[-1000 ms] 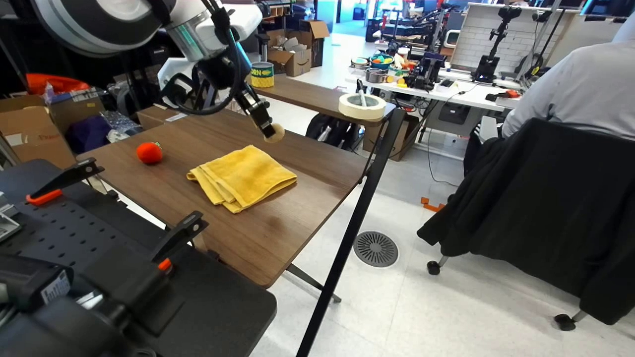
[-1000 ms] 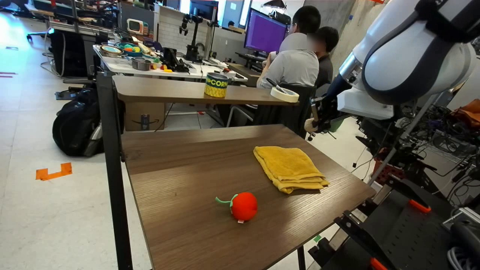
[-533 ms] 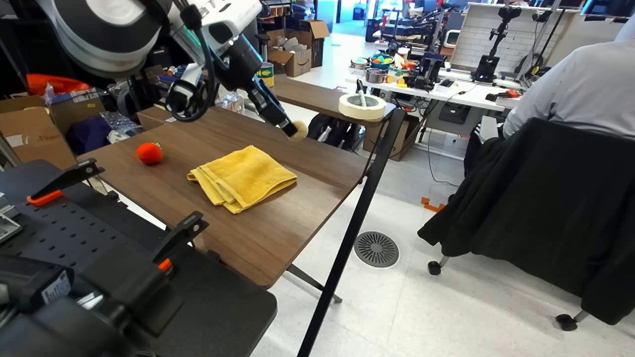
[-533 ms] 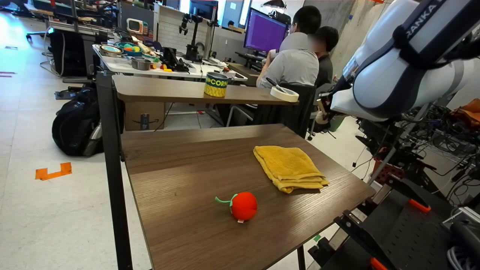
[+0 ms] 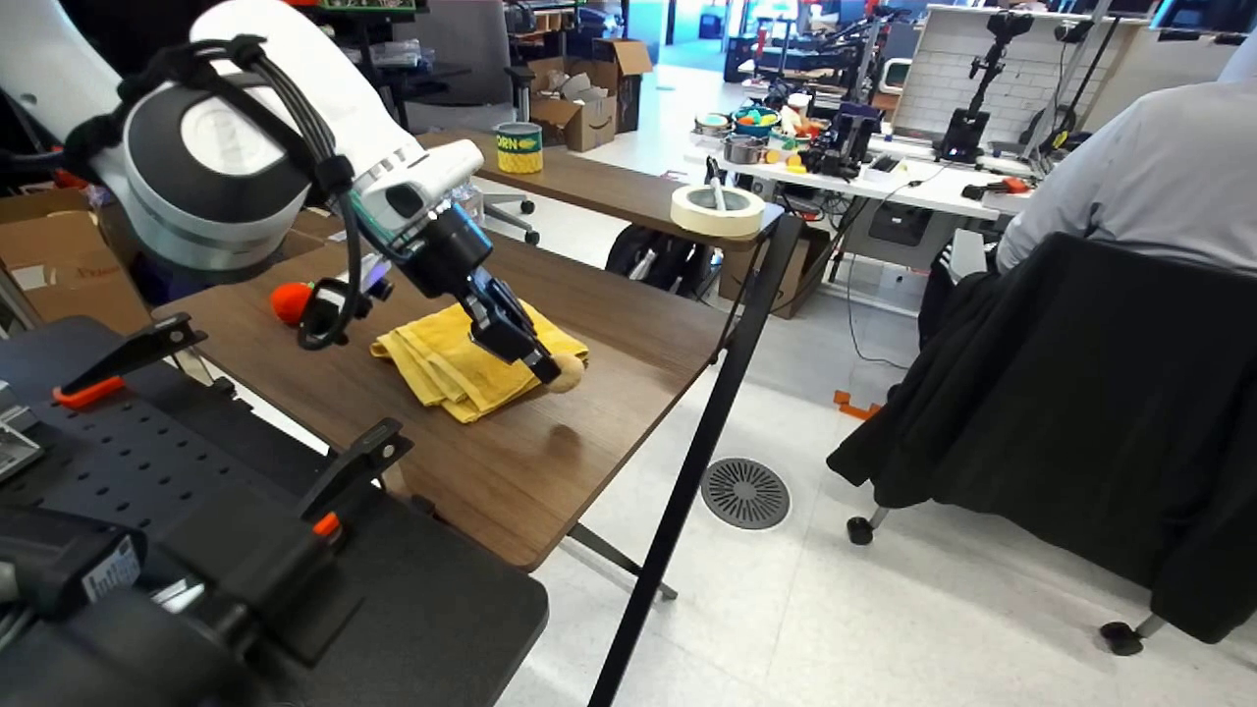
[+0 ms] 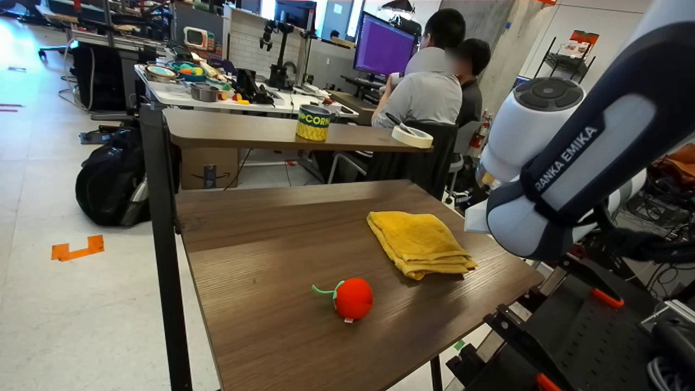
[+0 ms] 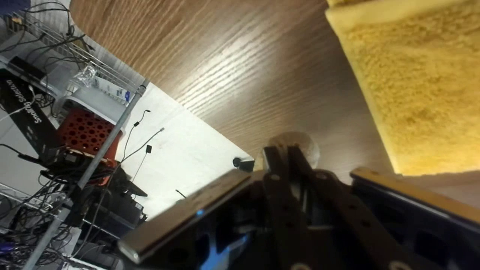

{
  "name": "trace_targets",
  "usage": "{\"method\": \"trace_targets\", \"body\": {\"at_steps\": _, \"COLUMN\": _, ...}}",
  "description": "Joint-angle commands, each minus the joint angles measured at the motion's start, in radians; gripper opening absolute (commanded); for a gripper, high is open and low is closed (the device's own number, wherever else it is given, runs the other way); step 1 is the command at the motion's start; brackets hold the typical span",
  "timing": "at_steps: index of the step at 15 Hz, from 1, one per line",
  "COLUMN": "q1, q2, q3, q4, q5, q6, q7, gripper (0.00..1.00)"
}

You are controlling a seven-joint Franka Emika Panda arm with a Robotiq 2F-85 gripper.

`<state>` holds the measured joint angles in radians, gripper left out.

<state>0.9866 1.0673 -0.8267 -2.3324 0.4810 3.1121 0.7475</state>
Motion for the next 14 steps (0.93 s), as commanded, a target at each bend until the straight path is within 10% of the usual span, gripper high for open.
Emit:
{"method": "trace_targets", "body": {"at_steps": 1, "q1": -0.008, "q2": 0.05, "q3": 0.009, "q4": 0.048, "q5": -0.028, "q6": -0.034, "q7": 0.038, "gripper": 0.02}}
{"method": "trace_targets", "body": {"at_steps": 4, "q1": -0.027, "q2": 0.055, "q3": 0.017, "q4": 0.057, "q5": -0.038, "q6": -0.028, "q7": 0.031, "gripper": 0.02}}
{"method": "trace_targets", "body": {"at_steps": 5, "q1": -0.033, "q2": 0.046, "q3": 0.023, "q4": 0.058, "q5": -0.044, "q6": -0.03, "q7": 0.024, "gripper": 0.34}}
{"method": "trace_targets", "body": {"at_steps": 14, "q1": -0.082, "q2": -0.081, "q3": 0.082, "q4": 0.044, "q5": -0.045, "q6": 0.105, "q7": -0.017, "gripper": 0.93}}
